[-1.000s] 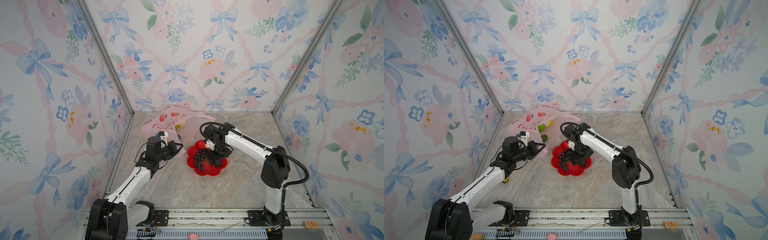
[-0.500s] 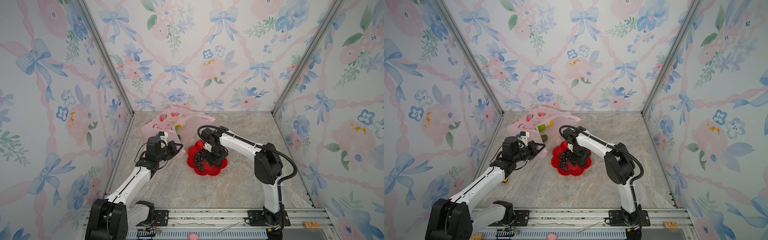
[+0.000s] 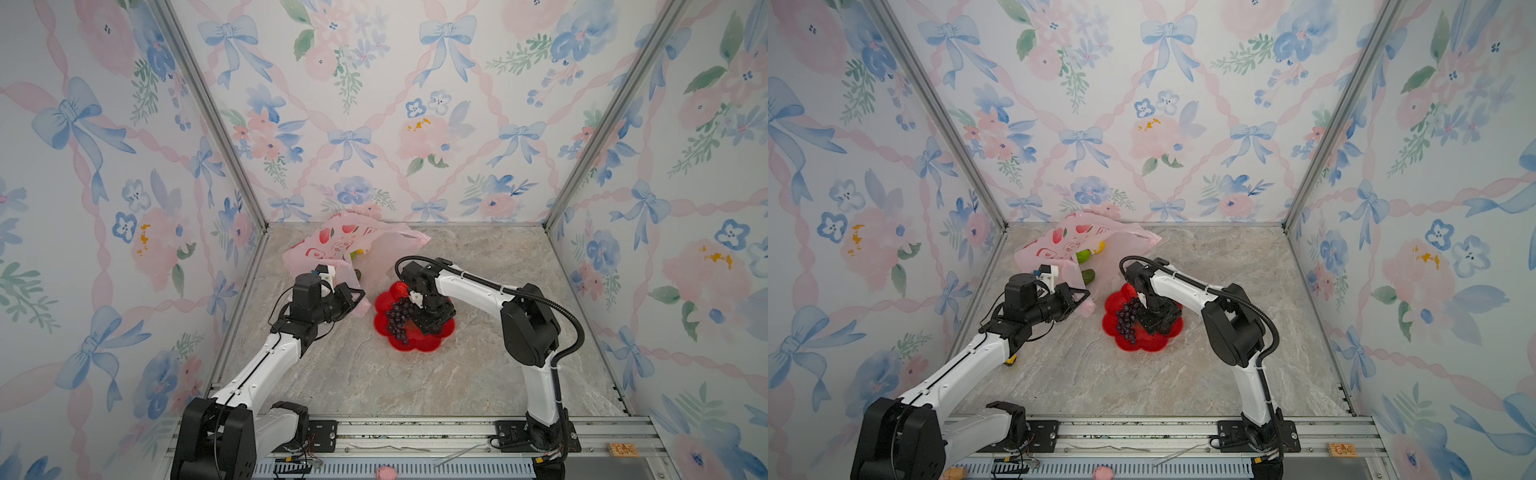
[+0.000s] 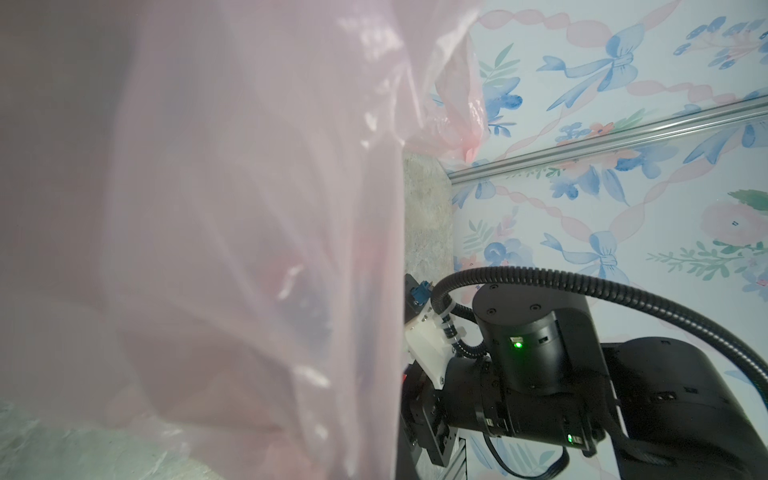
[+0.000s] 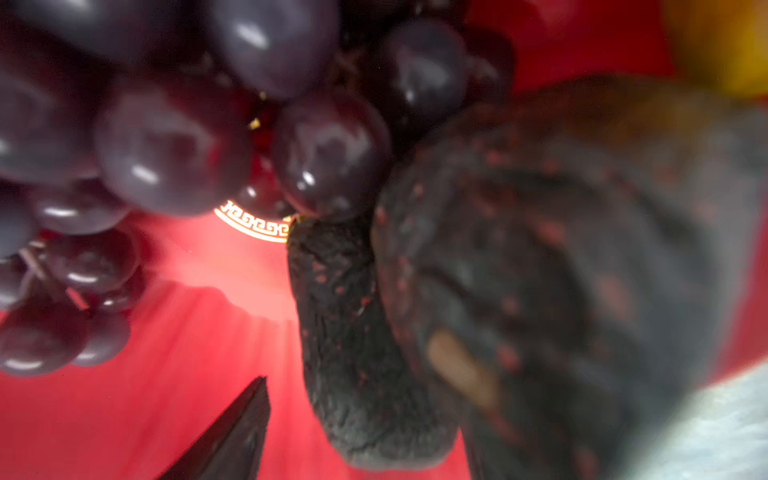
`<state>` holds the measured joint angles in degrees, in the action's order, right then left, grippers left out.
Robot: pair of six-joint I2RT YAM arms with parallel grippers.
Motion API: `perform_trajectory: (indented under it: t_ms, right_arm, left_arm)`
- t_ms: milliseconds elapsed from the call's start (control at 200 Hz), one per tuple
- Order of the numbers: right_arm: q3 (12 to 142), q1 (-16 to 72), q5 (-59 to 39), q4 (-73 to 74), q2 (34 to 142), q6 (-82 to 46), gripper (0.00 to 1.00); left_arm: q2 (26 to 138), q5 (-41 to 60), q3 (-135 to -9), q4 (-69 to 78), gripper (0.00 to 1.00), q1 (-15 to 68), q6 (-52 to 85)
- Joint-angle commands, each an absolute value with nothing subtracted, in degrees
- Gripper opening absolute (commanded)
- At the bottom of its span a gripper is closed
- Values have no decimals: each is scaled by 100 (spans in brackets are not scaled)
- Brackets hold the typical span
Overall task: Place the fruits into the plastic bag
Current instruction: 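Grasp the elongated dark rough fruit in the bowl with the right gripper, then lift the dark fruit and carry it into the pink bag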
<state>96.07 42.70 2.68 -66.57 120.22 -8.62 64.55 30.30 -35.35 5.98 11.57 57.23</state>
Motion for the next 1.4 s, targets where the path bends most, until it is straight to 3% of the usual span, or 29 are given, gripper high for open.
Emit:
perform_trajectory:
  t_ms: [0, 425, 975, 1395]
  right_arm:
    - [9536, 4239, 360, -6524, 12170, -947, 70]
    - [9372, 4383, 334, -6599, 11711, -1039, 47]
    - [9305, 4230, -2277, -6291, 10128, -1869, 45]
    - [10528, 3945, -3590, -4177, 11180, -3737, 44]
  left_arm:
    - [6449, 3083, -3620, 502, 0, 1124, 5590]
    - [6382, 3120, -3670, 369, 0, 1116, 5537]
    - [6224, 3233, -3718, 187, 0, 1025, 5449]
    - [6012, 3243, -3753, 0, 0, 958, 5421]
